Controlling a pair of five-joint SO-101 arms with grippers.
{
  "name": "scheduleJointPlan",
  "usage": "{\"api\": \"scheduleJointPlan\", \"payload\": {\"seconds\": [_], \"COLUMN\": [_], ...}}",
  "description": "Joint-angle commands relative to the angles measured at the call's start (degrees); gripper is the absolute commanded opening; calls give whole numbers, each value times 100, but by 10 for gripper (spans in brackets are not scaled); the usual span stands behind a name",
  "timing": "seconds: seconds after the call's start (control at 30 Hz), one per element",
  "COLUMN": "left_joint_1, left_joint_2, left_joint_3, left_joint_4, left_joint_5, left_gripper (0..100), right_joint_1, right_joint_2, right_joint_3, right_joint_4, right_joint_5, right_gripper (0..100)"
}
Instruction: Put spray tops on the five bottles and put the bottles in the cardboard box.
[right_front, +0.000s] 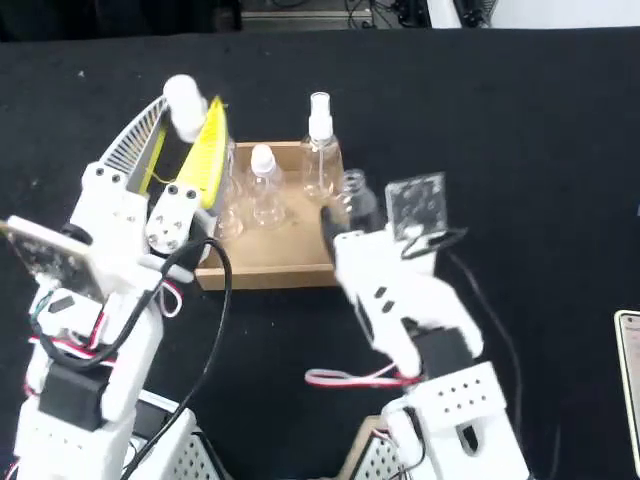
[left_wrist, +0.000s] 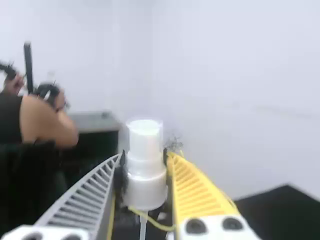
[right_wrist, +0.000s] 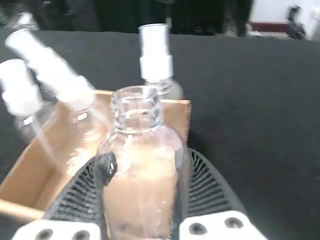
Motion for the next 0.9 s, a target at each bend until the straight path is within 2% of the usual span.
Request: {"api": "scheduleJointPlan", "payload": {"seconds": [0.0, 0.13, 0.3, 0.67, 0.87], "left_joint_1": [514, 945, 1411, 1719, 1666], "left_joint_2": [-70, -70, -70, 123, 712], "left_joint_3": [48, 145, 365, 470, 488], "left_joint_4": [-765, -659, -888, -905, -1204], "left_joint_5": [79, 79, 70, 97, 721], "left_gripper": [30, 30, 30, 30, 30], "right_joint_1": [-510, -818, -844, -844, -818], "right_joint_2": [-549, -927, -1314, -1569, -1569], "right_joint_3": [338, 963, 1393, 1516, 1525], "right_joint_4": [-545, -1108, -1407, -1380, -1380], "right_joint_5": [-44, 0, 0, 0, 0], "right_gripper": [11, 11, 11, 11, 11]}}
